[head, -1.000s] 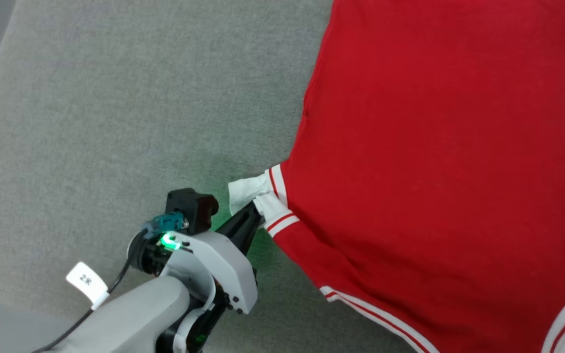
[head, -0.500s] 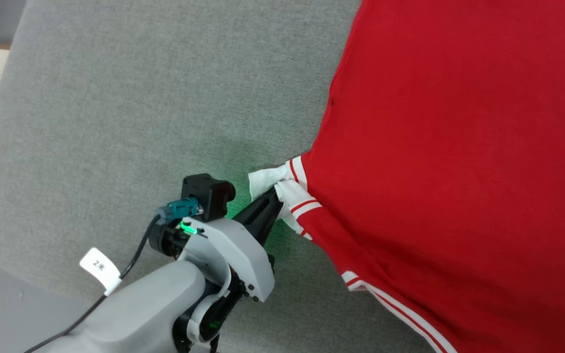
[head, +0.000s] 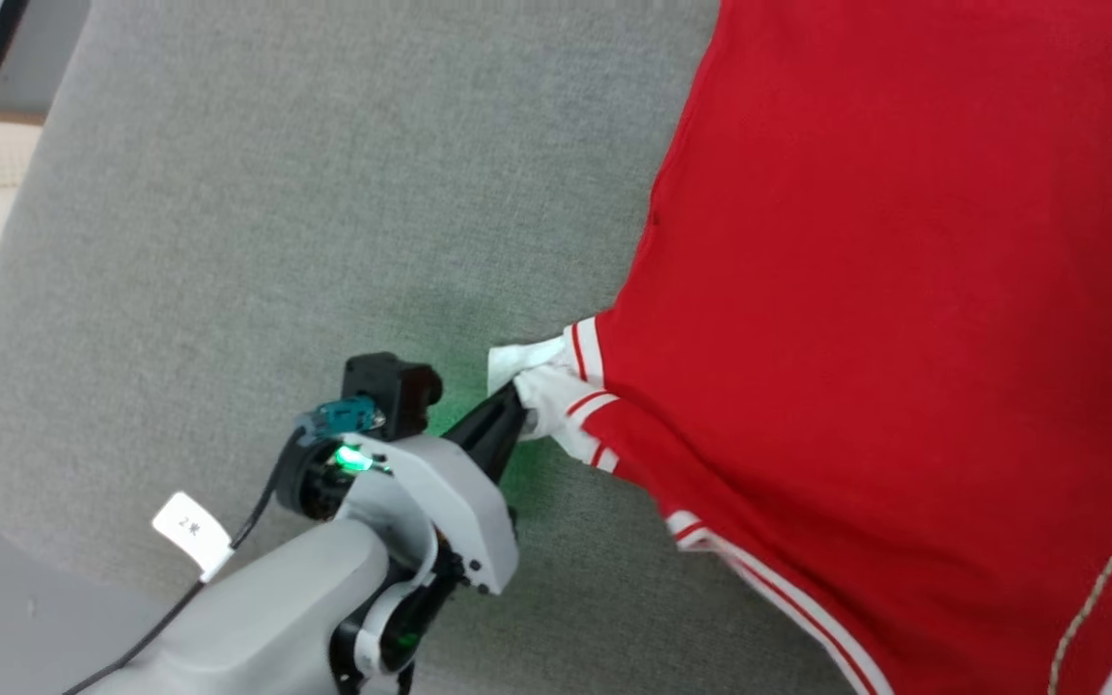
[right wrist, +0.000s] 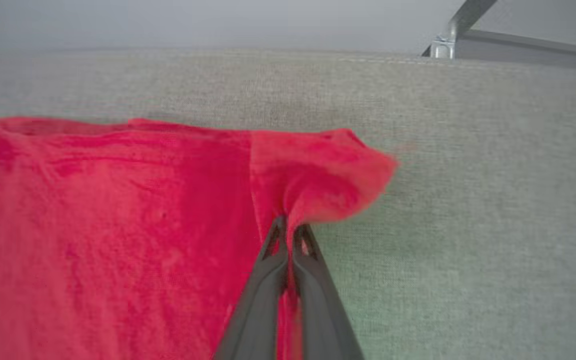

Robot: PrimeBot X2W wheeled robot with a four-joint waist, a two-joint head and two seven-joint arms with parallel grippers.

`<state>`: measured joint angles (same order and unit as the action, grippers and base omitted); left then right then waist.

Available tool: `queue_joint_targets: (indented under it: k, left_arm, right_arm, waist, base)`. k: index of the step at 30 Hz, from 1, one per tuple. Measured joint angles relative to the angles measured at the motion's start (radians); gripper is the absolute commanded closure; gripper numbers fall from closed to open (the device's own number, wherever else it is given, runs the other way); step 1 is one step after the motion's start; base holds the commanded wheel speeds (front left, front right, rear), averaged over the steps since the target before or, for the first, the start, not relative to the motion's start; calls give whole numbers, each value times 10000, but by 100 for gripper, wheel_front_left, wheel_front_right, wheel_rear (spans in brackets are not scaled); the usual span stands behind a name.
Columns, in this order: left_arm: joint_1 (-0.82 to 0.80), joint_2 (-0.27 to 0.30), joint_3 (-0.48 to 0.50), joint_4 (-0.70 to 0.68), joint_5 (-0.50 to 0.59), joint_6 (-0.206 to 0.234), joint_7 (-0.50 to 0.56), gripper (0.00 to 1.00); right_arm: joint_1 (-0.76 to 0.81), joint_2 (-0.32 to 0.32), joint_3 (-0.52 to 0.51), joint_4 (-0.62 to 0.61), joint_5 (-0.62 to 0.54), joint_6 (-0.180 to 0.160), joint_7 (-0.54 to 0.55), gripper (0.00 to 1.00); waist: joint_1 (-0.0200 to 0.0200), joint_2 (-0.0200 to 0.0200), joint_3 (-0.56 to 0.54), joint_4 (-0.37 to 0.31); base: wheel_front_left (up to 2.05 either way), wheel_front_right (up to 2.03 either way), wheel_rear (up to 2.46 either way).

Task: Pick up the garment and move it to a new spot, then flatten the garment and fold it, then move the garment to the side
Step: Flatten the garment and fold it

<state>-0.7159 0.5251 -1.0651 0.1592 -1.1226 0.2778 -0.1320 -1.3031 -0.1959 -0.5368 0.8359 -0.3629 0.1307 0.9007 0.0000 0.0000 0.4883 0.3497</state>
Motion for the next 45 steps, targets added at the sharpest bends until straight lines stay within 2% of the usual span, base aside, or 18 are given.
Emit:
queue_joint_targets:
  k: [4,7,14,18,24,28,33,37,45]
  left_arm:
    - [155,190,54,71,-94,104,0,100]
    - [301,351,104,58,-169,194,0,100]
    - [711,832,268,-128,-366,481,-15,100]
    - [1004,1110,380,-268,-512,665,-59,100]
    - [1421,1605,583,-692,-679,982,-182,100]
    - [1494,1829,660,-1024,-746,1133,-178,100]
    - [1495,2019,696,-1342,-746,1279,-84,100]
    - [1469,2061,692,-1492,-729,1342,-4,100]
    - [1446,2136,646,-1682,-652,1406,90,100]
  right_arm:
    - [-295,236,40,255,244,0,-780,100]
    - [-523,345,520,579,619,0,-1446,100]
    - [-631,414,2086,1014,2412,0,-2633,100]
    - [180,295,3110,704,3804,0,-2757,100]
    - [2594,-167,4596,-1336,6006,0,-1983,100]
    - [4664,-589,4809,-3304,7008,0,-1227,100]
    - [6915,-629,4088,-5417,7612,0,-347,100]
    - [8344,-272,3448,-6730,7659,0,311,100]
    - [9868,483,2725,-8213,7505,0,1204,100]
  waist:
    - [0,0,-326,-229]
    - [0,0,-582,-443]
    - [1,0,-1161,-1103]
    - [0,0,-1482,-1527]
    - [0,0,-1840,-2221]
    - [0,0,-1981,-2648]
    - [0,0,-2021,-3055]
    - [0,0,-1943,-3201]
    - [0,0,-1751,-3241]
  base:
    - [0,0,0]
    - [0,0,0]
    - [0,0,0]
    - [0,0,0]
    - [0,0,0]
    - [0,0,0]
    - [0,0,0]
    - [0,0,0]
    - [0,0,0]
